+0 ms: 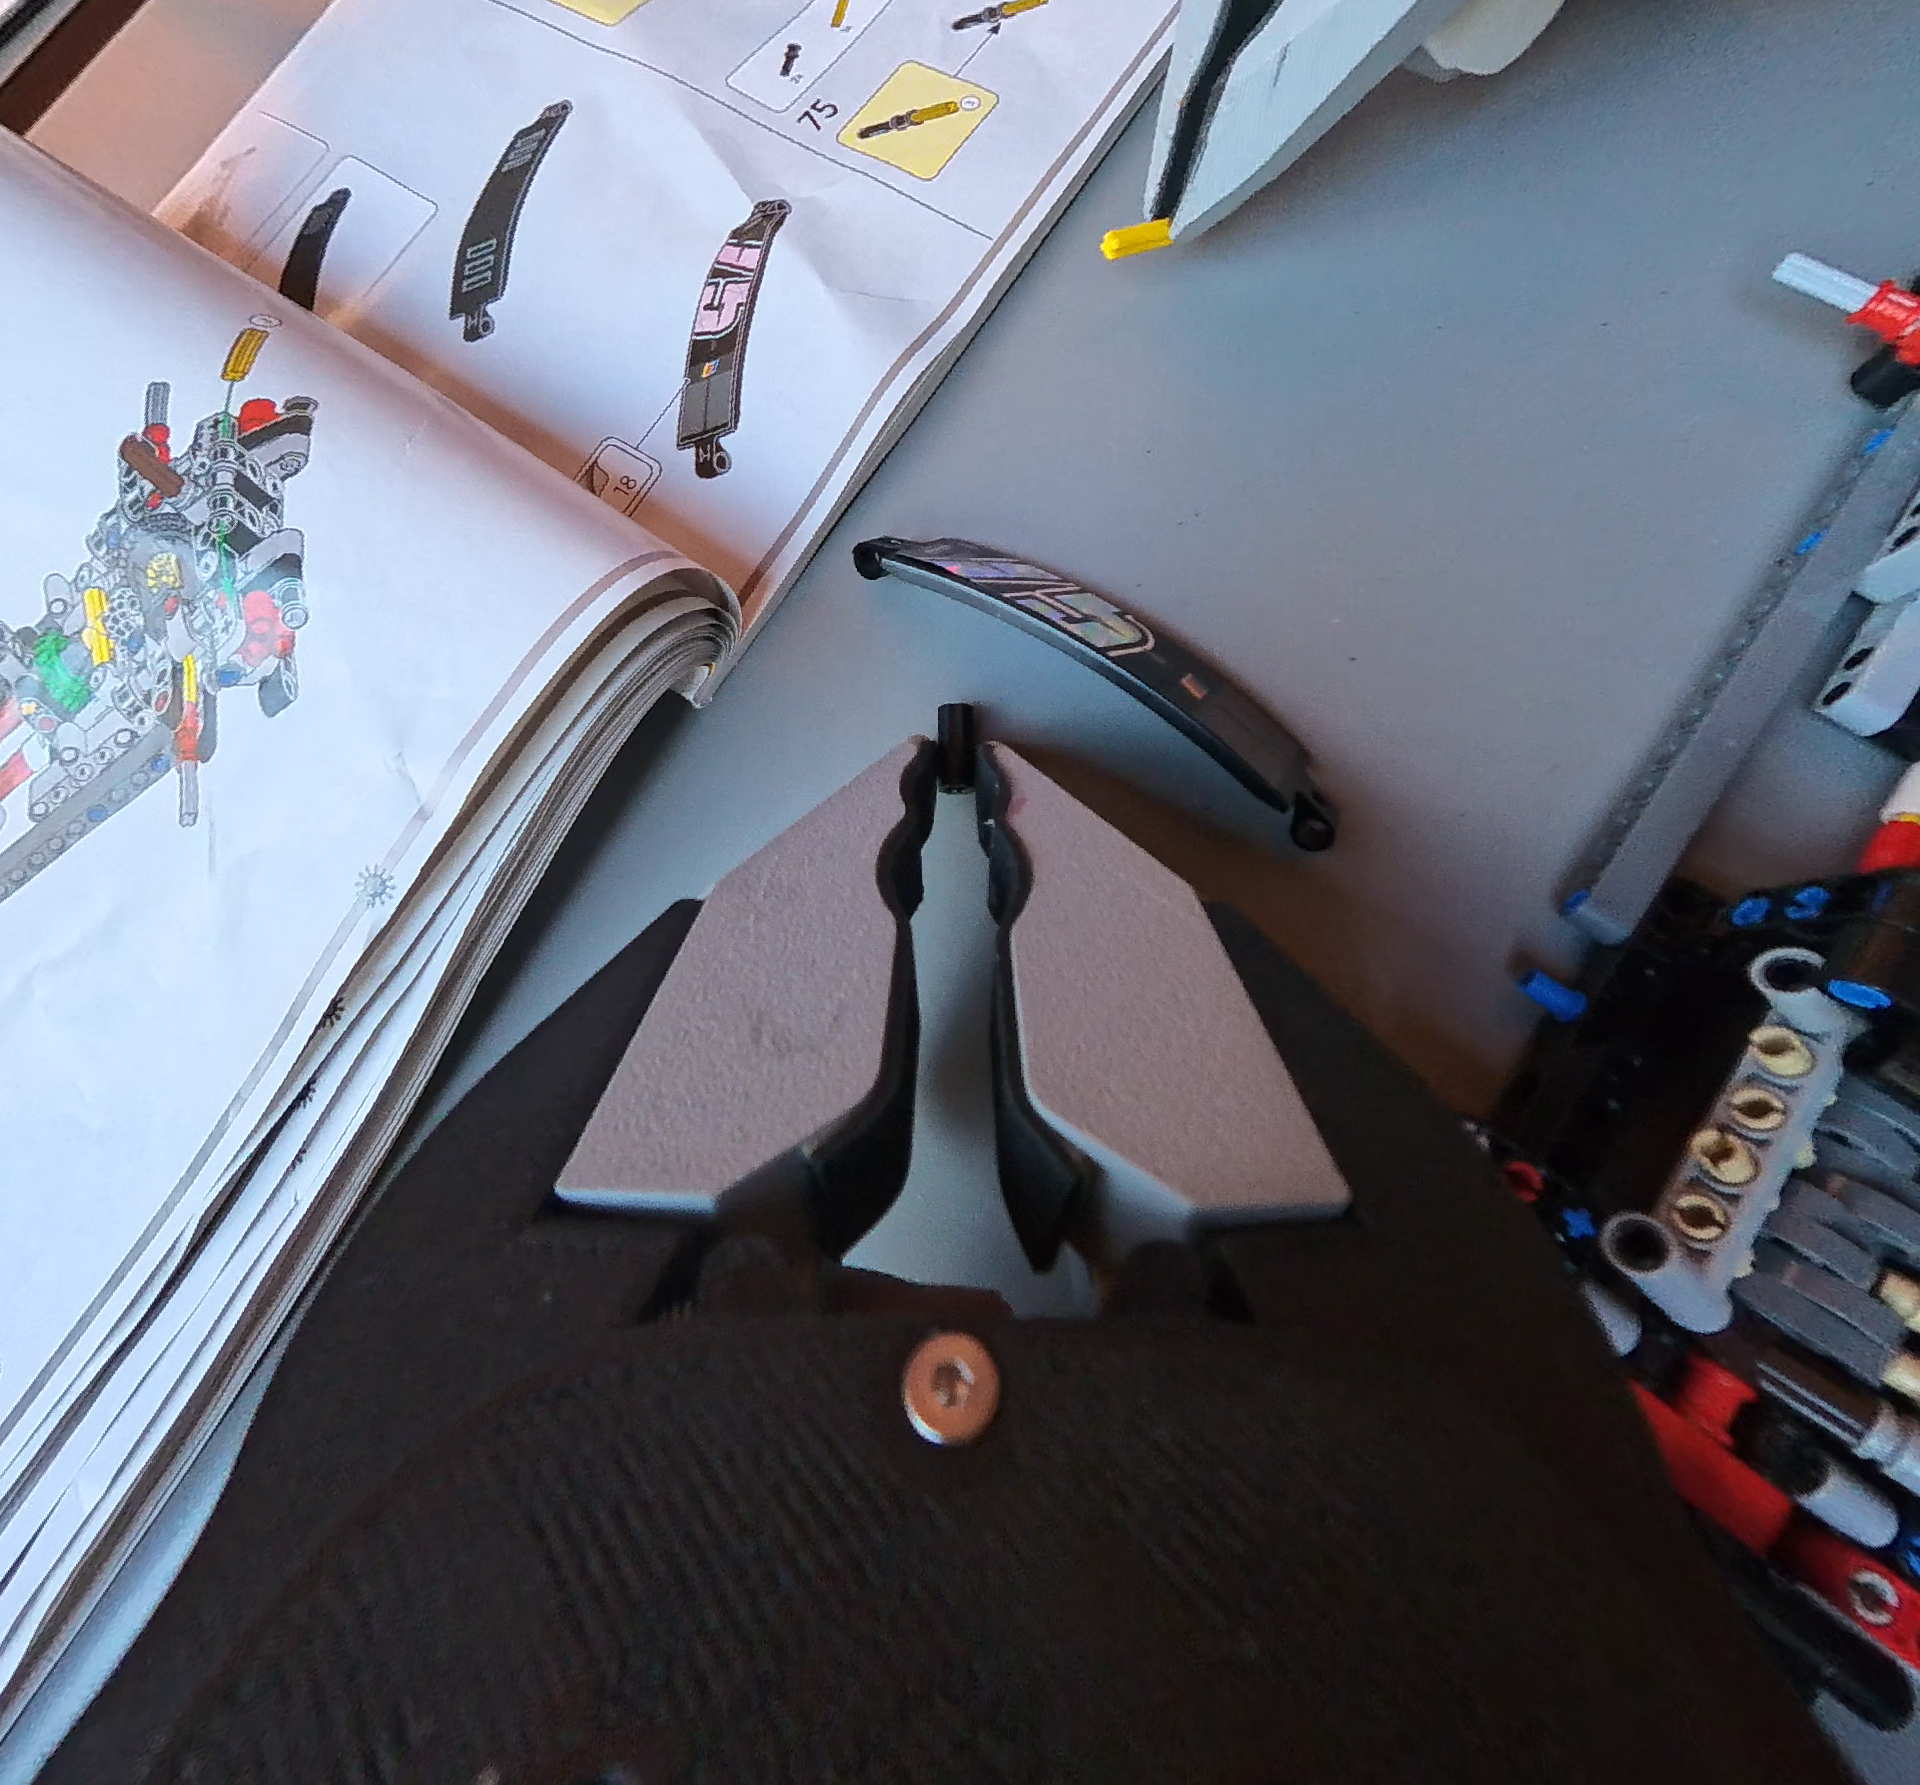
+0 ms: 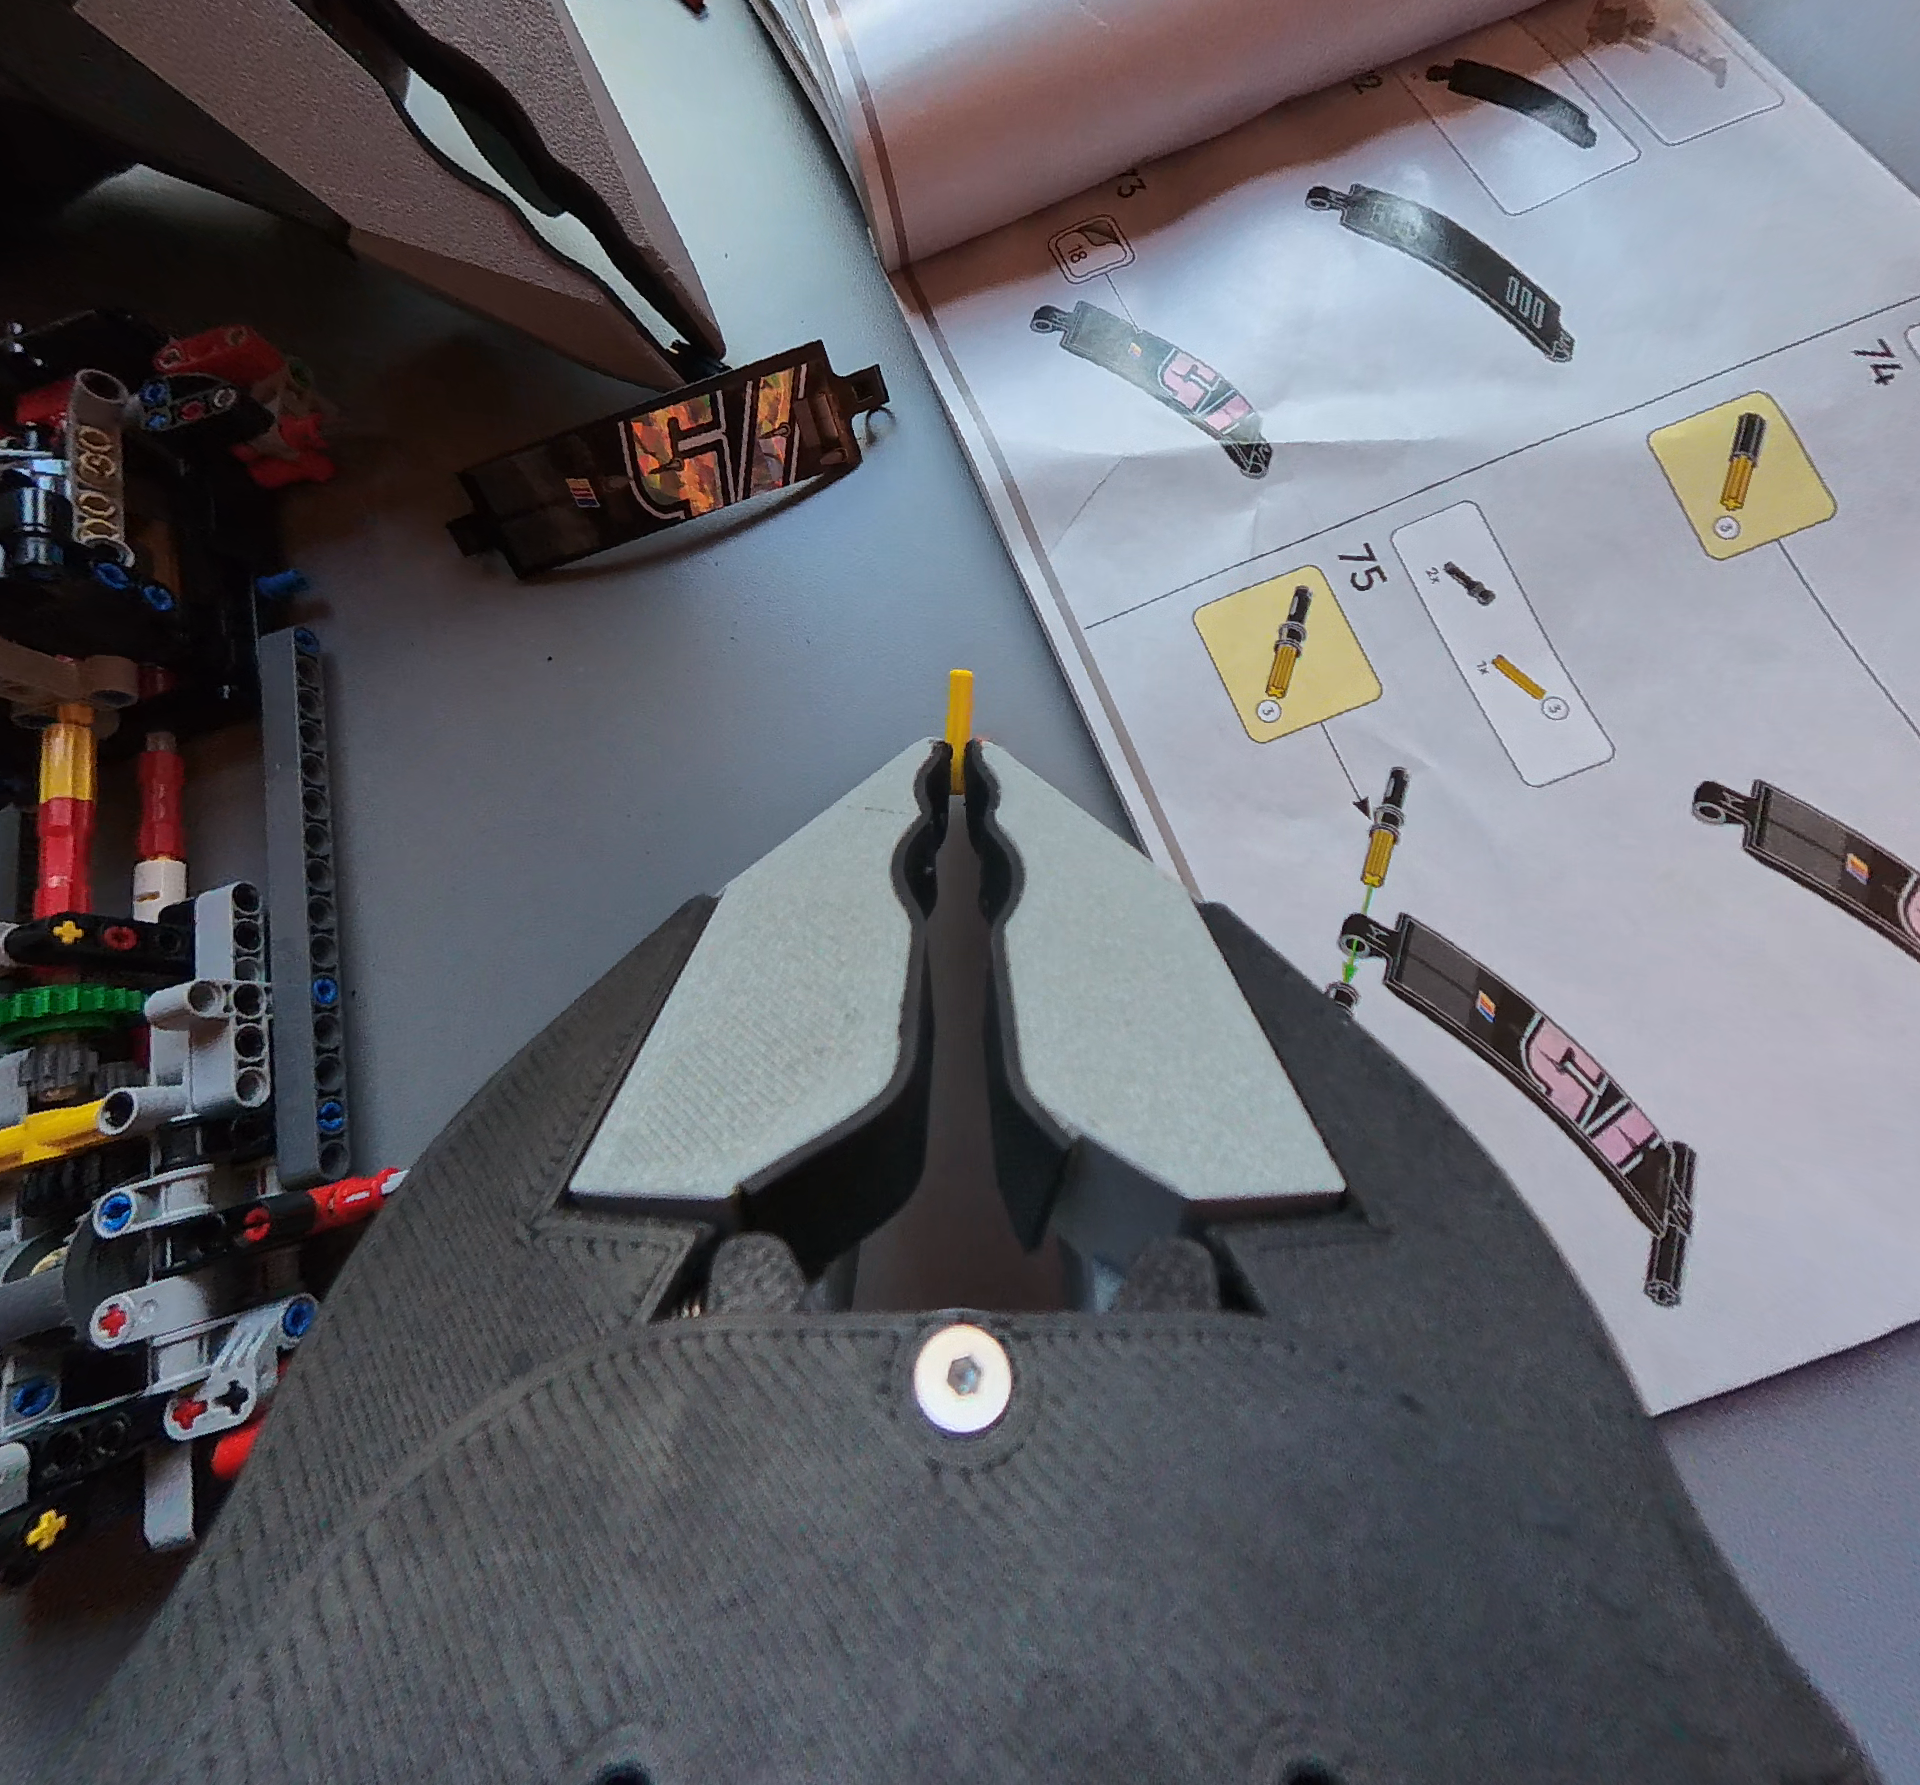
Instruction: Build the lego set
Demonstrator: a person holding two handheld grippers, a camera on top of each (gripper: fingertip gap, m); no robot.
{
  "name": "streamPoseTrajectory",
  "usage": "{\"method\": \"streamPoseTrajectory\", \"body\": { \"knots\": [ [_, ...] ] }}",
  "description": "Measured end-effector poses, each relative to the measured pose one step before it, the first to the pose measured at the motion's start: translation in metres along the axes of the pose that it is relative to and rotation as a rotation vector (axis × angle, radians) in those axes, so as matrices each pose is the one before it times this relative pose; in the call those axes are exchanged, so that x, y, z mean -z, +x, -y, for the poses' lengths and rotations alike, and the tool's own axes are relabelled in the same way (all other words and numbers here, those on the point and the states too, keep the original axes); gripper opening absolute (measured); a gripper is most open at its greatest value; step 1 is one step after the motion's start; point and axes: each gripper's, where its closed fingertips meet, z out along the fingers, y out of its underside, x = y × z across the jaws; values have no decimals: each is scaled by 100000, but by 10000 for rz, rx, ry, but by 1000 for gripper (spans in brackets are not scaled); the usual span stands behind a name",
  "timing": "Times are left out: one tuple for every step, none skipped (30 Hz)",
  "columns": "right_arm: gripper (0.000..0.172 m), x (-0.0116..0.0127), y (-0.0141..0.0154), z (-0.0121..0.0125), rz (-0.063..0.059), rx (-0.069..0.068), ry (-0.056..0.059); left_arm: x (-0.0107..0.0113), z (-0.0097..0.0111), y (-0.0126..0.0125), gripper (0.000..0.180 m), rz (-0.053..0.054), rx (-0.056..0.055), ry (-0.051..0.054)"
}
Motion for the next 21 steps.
{"method": "streamPoseTrajectory", "body": {
  "knots": [
    [0, -2, -35, 27, 9, 10, 5, -1, 2, 1, 5, -3, 10, 3],
    [0, -5, -41, 14, 7, 16, 3, 0, 0, 0, 5, -2, 11, 1],
    [0, -4, -42, 26, 12, 19, 2, 7, 6, -2, 4, 0, -1, -1],
    [0, -19, -71, 10, 19, 20, 3, 0, 0, -2, 4, 2, 1, 0],
    [0, -25, -66, 29, 22, 23, 2, -1, 2, 6, 4, 3, 1, 0],
    [0, -21, -65, 1, 15, 27, -9, 0, 1, 2, 4, 4, -4, -1],
    [0, -33, -47, -8, 2, 31, -17, 0, 0, 4, 4, 3, -2, -1],
    [0, -29, -30, -9, -3, 32, -16, 0, 0, 4, 4, 3, -2, -1],
    [0, -17, -23, -16, -4, 23, -14, 1, -2, -6, 4, 2, -5, -2],
    [0, -20, -21, -4, 4, 8, -7, -2, 5, 9, 4, 0, -2, 2],
    [0, -16, -3, -16, 7, -1, -5, -1, 1, -3, 4, -3, 3, 2],
    [0, -13, 7, -15, 3, -7, -3, -2, 4, 10, 5, -4, 6, 3],
    [0, -11, 6, -14, 7, -12, -1, 0, 0, 1, 4, -5, 5, 1],
    [0, -4, -9, -8, 8, -10, 1, 6, -5, -1, 4, -3, 4, 3],
    [0, 4, 8, -2, 0, -1, 0, -2, 3, 11, 4, 0, 2, 1],
    [0, -7, -12, 3, -1, 6, -1, 1, -2, -4, 4, 3, 0, -2],
    [0, 4, -7, -8, -1, 6, -2, -2, 4, 11, 4, 4, -5, 0],
    [0, -9, -10, 6, -2, 7, 1, -2, 4, 2, 4, 4, -3, 2],
    [0, -15, -4, -2, 2, 3, -2, -3, 6, 6, 4, 3, 1, 3],
    [0, -12, -13, -8, 4, -5, -7, -11, 2, 4, 4, 3, -2, 5],
    [0, -5, -3, -10, 2, -2, -2, -5, 10, 10, 4, 3, -7, 4]
  ]
}}
